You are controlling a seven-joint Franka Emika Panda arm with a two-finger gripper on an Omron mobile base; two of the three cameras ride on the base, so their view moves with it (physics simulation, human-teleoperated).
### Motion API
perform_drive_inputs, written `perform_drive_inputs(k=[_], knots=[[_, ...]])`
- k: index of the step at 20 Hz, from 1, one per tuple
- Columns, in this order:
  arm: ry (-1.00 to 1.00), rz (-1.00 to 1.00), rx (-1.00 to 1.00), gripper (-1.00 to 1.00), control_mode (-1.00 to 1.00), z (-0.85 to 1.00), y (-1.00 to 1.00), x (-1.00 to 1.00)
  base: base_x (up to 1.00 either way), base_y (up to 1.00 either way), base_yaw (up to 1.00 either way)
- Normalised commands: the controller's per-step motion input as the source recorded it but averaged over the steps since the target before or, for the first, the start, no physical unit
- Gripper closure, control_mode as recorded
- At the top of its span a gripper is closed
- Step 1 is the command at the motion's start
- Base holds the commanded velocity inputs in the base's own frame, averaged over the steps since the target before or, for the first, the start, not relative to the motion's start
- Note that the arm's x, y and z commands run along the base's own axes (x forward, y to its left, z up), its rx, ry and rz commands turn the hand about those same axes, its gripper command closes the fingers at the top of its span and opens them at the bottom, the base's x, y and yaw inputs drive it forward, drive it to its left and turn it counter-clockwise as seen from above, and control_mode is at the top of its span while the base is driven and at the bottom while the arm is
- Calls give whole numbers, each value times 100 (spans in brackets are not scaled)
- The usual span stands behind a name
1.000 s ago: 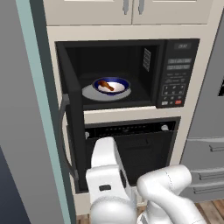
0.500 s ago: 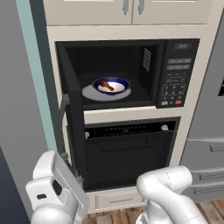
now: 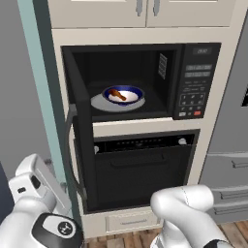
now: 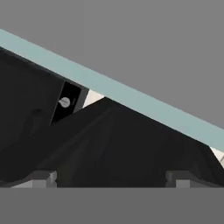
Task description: Remove the pear from the bowl and place it on the small plate. Then place the bowl with only the chicken drumstick in the microwave, close the door, and press the start button to microwave the chicken drumstick.
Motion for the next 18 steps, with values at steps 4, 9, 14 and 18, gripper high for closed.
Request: perform_drive_inputs(k=[4, 9, 14, 18], knots=[[5, 0, 0, -100, -100, -28, 45, 52, 0, 0, 0], [0, -1, 0, -100, -100, 3, -28, 7, 0, 0, 0], [3, -4, 7, -100, -100, 2, -81, 32, 0, 0, 0], [5, -2, 13, -100, -100, 0, -100, 34, 0, 0, 0]])
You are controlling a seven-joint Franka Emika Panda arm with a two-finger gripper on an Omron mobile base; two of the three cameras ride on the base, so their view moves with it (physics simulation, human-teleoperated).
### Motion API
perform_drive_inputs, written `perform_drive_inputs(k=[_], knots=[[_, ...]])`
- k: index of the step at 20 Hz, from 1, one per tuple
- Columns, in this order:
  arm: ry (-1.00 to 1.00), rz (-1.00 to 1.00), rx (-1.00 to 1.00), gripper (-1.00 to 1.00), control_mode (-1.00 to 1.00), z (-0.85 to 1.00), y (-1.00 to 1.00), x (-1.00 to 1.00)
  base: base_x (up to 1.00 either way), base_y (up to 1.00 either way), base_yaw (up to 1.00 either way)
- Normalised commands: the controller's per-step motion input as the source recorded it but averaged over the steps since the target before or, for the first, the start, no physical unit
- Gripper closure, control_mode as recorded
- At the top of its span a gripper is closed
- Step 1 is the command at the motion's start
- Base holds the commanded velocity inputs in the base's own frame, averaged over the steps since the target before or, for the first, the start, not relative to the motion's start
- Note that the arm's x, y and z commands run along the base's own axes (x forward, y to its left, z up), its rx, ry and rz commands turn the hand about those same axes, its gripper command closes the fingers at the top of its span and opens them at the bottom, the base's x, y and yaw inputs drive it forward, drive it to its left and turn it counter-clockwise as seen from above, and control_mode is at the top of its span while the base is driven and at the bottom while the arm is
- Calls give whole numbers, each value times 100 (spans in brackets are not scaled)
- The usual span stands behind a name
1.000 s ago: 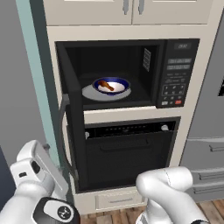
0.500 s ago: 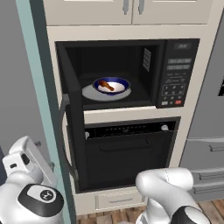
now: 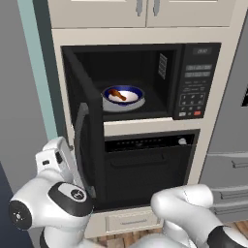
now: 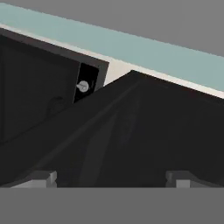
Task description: Remove the pear from the bowl and place it on the small plate. Then place the bowl with only the chicken drumstick in the microwave, close the door, and press the start button to microwave the chicken drumstick.
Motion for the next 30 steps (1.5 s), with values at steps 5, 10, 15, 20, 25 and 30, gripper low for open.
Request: perform_drive_inputs(k=[5, 10, 15, 20, 25, 30], knots=[[0, -2, 16, -100, -100, 5, -100, 13, 0, 0, 0], [0, -1, 15, -100, -100, 10, -100, 20, 0, 0, 0], [1, 0, 15, -100, -100, 11, -100, 54, 0, 0, 0], [0, 0, 17, -100, -100, 19, -95, 56, 0, 0, 0], [0, 0, 17, -100, -100, 18, -60, 70, 0, 0, 0], [0, 4, 14, -100, -100, 6, -4, 78, 0, 0, 0]])
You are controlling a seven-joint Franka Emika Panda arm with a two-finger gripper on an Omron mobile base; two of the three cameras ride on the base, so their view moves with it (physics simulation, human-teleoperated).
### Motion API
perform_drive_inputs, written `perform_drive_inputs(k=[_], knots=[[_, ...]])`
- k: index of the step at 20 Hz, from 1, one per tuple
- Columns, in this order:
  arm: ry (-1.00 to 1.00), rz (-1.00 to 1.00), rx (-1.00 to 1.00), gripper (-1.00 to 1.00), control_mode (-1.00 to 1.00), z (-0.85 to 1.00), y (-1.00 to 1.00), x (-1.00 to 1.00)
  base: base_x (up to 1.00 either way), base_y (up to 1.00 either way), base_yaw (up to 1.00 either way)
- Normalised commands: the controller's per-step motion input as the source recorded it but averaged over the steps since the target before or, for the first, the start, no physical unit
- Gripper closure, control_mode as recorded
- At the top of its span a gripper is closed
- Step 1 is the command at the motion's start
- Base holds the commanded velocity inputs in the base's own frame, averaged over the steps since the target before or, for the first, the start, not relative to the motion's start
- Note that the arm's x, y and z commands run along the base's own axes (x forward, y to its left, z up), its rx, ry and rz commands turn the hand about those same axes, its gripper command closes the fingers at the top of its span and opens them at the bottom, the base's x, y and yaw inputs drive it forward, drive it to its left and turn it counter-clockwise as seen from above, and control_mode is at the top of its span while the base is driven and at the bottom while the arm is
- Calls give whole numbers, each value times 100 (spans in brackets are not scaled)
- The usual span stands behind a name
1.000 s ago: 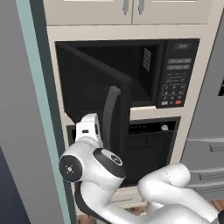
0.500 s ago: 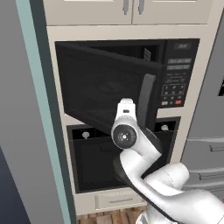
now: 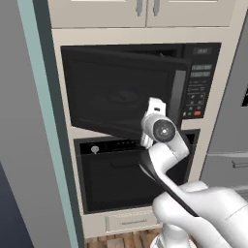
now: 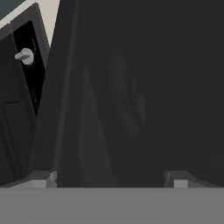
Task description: Remove the pear from the bowl and place it on the small plate. Then place the bowl with only the chicken drumstick in the microwave, close the door, and press the start button to microwave the chicken drumstick.
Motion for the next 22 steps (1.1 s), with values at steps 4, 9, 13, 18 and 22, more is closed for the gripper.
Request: perform_drive_inputs(k=[4, 9, 13, 18, 22], knots=[[4, 6, 8, -100, -100, 0, 0, 73, 0, 0, 0], [4, 5, 6, -100, -100, 2, 0, 70, 0, 0, 0], [1, 4, 6, -100, -100, 1, 0, 54, 0, 0, 0], [0, 7, 7, -100, -100, 0, -6, 34, 0, 0, 0], [0, 8, 10, -100, -100, 0, -14, 29, 0, 0, 0]])
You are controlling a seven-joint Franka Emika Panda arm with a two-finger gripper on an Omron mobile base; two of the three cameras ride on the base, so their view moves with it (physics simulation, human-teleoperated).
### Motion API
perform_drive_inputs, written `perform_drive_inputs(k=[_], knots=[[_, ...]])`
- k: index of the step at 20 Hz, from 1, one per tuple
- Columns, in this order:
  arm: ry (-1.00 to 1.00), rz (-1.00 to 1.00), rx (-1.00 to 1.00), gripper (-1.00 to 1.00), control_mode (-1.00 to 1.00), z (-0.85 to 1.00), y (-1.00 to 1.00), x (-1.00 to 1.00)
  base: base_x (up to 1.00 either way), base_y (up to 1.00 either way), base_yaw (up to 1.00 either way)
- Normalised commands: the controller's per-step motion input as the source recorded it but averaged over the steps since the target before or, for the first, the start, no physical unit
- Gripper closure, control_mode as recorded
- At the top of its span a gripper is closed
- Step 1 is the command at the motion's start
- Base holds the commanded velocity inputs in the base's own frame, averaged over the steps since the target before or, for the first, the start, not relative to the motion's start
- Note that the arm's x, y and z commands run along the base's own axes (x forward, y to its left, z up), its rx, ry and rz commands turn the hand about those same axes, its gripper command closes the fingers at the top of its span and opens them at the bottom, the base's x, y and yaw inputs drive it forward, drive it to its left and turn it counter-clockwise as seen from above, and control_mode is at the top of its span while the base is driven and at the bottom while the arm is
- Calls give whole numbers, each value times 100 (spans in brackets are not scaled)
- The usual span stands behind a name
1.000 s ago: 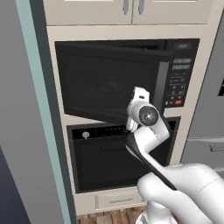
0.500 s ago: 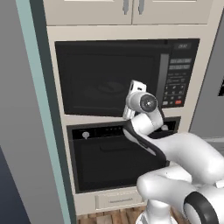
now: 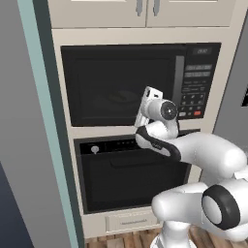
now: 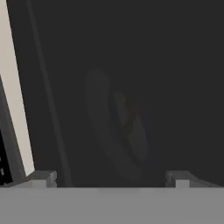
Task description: Remove the pear from the bowl and place it on the small plate. Then place the bowl with only the chicken drumstick in the microwave, close the door, and press the start button to microwave the chicken drumstick.
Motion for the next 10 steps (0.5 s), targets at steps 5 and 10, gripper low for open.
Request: perform_drive_inputs(k=[5, 10], knots=[[1, 4, 7, -100, -100, 0, 0, 47, 0, 0, 0], [9, 1, 2, -100, -100, 1, 0, 46, 0, 0, 0]])
